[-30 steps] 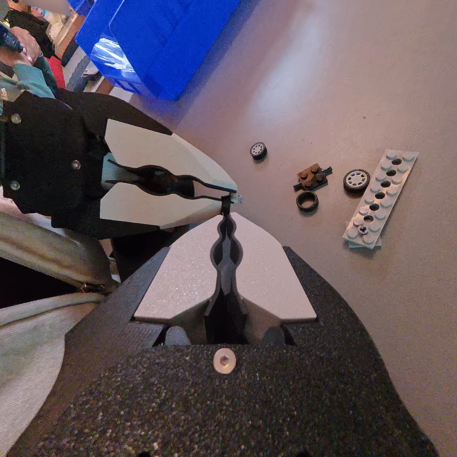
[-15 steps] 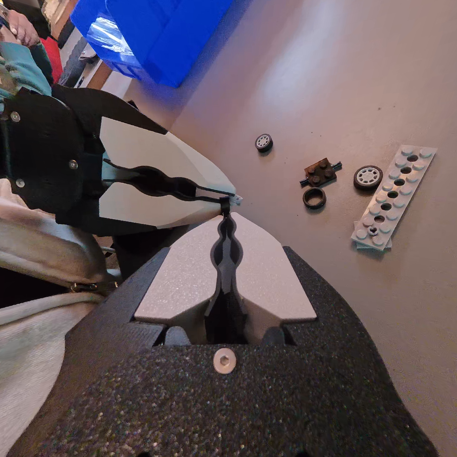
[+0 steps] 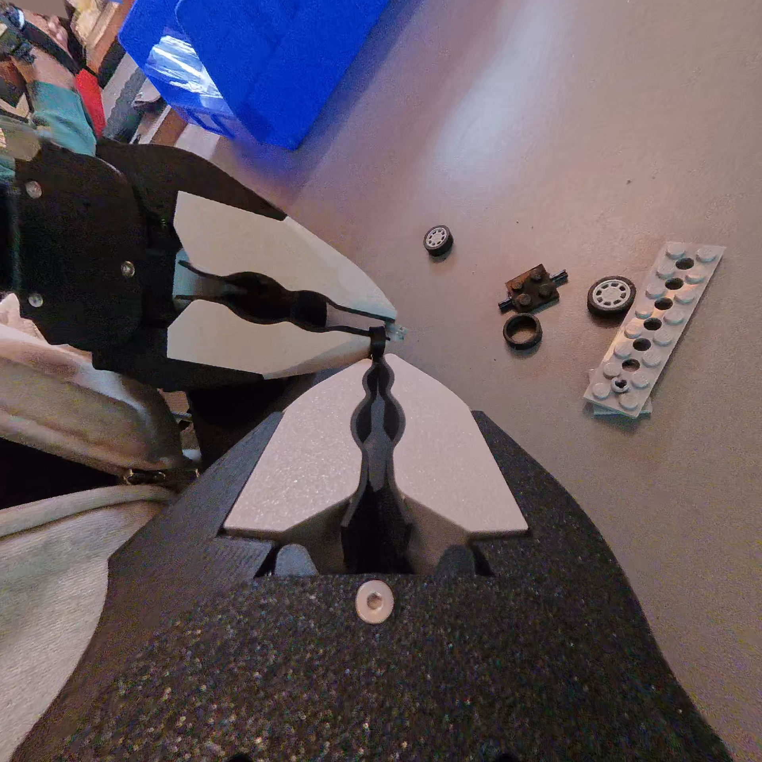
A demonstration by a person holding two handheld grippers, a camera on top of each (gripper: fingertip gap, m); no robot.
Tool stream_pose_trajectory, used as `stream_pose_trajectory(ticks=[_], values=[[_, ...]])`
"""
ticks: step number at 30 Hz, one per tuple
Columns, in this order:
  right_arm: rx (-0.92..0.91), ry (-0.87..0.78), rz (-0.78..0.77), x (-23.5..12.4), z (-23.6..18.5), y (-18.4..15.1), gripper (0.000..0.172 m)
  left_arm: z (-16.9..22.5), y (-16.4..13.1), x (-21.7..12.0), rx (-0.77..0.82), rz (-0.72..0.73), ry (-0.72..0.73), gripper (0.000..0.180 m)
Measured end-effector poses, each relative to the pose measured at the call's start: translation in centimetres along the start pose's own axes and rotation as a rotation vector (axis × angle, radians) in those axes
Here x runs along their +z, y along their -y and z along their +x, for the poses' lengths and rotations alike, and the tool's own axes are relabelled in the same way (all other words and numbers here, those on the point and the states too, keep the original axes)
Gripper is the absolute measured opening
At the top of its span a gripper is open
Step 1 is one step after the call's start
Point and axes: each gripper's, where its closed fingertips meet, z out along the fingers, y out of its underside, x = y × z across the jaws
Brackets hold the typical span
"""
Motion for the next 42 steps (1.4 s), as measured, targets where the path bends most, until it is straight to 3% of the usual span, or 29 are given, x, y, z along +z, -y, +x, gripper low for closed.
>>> stream_pose_trajectory(ticks=[8,14,27,34,39,42], values=[[0.006,0.038,-0.006,0.0,-0.4,-0.1,0.000,0.3,0.7,-0.6,0.128,0.082,0.066,0.005],[0.003,0.070,-0.018,0.1,-1.0,-0.3,0.000,0.7,1.2,-1.0,0.143,0.140,0.033,0.004],[-0.013,0.022,0.010,-0.1,-0.6,-0.2,0.000,0.2,0.6,-0.2,-0.011,0.051,-0.043,0.008],[-0.043,0.005,0.014,-0.1,-0.7,-0.1,0.001,-0.4,0.4,-0.1,-0.117,0.029,-0.082,0.020],[-0.087,0.029,0.062,-0.7,-1.5,0.8,0.000,-0.3,1.4,-1.0,-0.099,0.117,-0.084,0.011],[-0.228,0.063,0.215,-2.8,-4.2,4.0,0.000,-1.3,4.6,-3.8,-0.114,0.382,-0.021,0.006]])
